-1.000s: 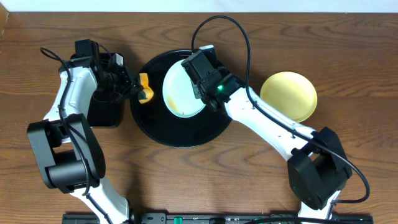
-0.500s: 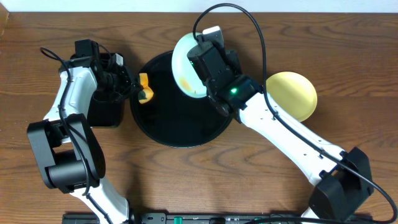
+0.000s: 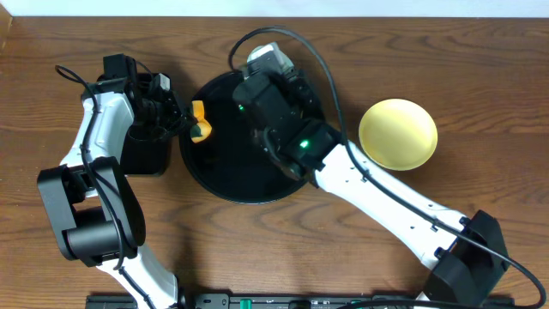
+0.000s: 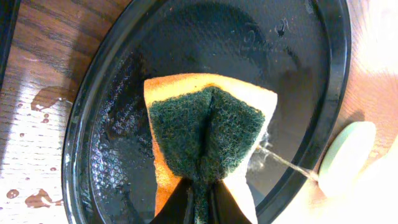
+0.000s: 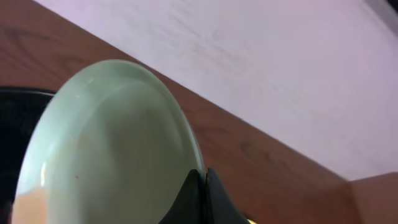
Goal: Clean dirty plates on tray and stack at the side
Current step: 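Tilt and lift the green plate upright with right gripper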
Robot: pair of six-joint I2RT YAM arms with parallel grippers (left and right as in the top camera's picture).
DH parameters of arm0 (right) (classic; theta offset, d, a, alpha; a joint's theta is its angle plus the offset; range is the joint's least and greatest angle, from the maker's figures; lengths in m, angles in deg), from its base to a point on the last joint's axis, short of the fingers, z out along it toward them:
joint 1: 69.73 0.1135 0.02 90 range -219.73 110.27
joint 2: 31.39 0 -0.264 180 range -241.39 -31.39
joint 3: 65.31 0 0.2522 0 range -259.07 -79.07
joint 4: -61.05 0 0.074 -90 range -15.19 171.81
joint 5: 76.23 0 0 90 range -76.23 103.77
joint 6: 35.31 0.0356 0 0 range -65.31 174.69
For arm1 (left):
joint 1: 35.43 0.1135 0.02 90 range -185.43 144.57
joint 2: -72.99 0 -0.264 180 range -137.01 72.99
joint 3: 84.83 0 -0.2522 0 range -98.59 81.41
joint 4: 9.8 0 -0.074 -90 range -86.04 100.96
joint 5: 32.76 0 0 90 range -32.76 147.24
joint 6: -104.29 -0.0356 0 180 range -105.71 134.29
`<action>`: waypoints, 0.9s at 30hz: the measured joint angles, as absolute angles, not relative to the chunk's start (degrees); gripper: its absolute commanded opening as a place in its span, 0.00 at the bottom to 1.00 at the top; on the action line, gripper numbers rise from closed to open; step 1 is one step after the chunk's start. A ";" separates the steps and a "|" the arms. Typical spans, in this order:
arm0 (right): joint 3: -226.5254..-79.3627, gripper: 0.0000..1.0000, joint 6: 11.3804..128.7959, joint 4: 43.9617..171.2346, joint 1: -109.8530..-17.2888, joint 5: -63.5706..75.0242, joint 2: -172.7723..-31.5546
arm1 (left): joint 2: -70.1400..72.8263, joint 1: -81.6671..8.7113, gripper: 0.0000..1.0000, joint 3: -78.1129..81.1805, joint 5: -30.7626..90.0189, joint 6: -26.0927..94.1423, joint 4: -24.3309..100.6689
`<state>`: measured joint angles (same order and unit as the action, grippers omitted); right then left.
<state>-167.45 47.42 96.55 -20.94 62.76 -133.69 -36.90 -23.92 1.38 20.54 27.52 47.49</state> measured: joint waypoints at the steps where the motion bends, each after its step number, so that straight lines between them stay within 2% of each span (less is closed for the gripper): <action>1: -167.45 0.01 46.50 96.53 -20.63 63.20 -133.69 | -36.90 -23.92 0.08 1.38 20.54 27.52 47.49; 10: -167.45 0.01 40.08 96.57 -19.12 64.86 -133.69 | -36.90 -23.92 0.08 1.38 20.54 27.52 47.49; 27: -167.45 0.01 39.12 96.86 -18.82 64.99 -133.69 | -36.90 -23.92 0.08 1.38 20.54 27.52 47.49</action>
